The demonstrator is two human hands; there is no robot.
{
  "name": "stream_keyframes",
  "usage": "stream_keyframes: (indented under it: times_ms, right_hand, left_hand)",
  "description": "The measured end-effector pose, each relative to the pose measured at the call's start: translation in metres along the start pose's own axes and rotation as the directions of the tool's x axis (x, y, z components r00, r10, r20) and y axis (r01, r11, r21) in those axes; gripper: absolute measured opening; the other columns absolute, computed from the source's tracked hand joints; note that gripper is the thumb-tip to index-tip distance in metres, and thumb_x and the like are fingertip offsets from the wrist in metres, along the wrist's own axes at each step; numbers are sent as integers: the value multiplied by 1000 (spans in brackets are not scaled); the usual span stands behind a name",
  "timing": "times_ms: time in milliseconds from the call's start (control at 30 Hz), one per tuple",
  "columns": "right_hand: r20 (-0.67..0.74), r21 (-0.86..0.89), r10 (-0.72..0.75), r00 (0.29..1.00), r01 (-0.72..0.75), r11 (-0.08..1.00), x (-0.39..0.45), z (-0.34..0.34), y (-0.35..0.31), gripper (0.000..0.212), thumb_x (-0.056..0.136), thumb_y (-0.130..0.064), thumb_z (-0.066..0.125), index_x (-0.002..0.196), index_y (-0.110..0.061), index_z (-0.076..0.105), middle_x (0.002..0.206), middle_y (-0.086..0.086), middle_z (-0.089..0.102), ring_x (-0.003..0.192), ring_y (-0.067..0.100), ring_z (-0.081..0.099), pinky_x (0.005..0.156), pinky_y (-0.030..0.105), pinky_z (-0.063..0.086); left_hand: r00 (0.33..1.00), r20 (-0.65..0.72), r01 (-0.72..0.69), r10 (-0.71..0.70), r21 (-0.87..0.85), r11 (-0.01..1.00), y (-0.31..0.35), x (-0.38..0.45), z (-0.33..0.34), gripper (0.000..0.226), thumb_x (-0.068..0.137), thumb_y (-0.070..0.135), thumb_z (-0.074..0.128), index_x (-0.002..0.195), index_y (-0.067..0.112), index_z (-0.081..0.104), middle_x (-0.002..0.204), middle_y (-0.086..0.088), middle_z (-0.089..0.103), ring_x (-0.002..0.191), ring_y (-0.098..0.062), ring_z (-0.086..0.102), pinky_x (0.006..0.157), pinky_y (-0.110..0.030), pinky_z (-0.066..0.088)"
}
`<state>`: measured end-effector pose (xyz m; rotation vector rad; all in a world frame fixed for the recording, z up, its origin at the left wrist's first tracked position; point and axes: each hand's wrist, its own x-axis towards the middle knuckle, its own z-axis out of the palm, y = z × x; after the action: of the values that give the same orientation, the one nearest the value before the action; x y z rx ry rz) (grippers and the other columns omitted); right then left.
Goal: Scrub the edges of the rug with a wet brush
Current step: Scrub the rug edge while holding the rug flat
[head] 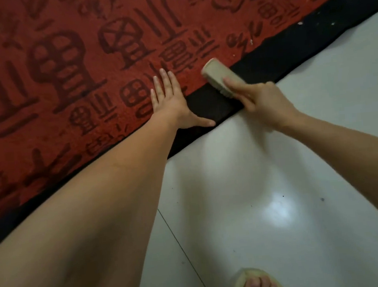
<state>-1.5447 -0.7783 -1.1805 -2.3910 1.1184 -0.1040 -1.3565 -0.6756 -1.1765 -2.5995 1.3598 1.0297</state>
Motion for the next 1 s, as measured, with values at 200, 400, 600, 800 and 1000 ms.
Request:
stream_keyframes:
  times_ms: [200,400,600,800,1000]
  right_hand:
    - [99,114,-144,985,132,985,-38,28,-32,45,98,-23,49,141,-37,45,106,17,71,89,33,67,79,40,50]
    - [-133,79,238,962,-229,970,-18,-8,8,42,99,-22,49,140,-28,50,114,25,65,105,39,61,88,40,44]
    - [61,-18,-73,995,74,997,-35,15,-22,44,100,-25,45,142,-36,44,114,25,65,99,41,62,83,41,45]
    - [-80,65,208,975,-203,977,-29,0,-10,42,100,-25,44,141,-31,48,113,26,64,103,41,58,85,36,42]
    - [31,-104,1,1000,2,995,-29,-12,-2,45,99,-23,44,143,-35,44,115,27,63,99,43,61,83,42,45]
  left_hand:
    - [1000,23,12,-13,25,1000,2,0,-3,162,49,76,78,147,7,-31,153,-10,-40,142,-29,-34,119,-43,-15]
    - [999,39,25,-27,48,999,3,-5,-6,160,51,78,77,147,8,-31,153,-9,-40,143,-29,-33,120,-43,-14]
    - [998,57,34,-37,56,998,5,-7,-7,160,51,76,78,148,8,-30,154,-9,-39,143,-29,-32,120,-43,-12]
    - [996,70,58,-63,74,996,7,-6,-9,162,50,78,77,146,8,-33,153,-10,-41,142,-30,-34,120,-45,-12]
    - [998,56,39,-43,78,996,6,-8,-9,160,51,77,77,147,8,-31,154,-11,-39,143,-30,-33,120,-44,-12]
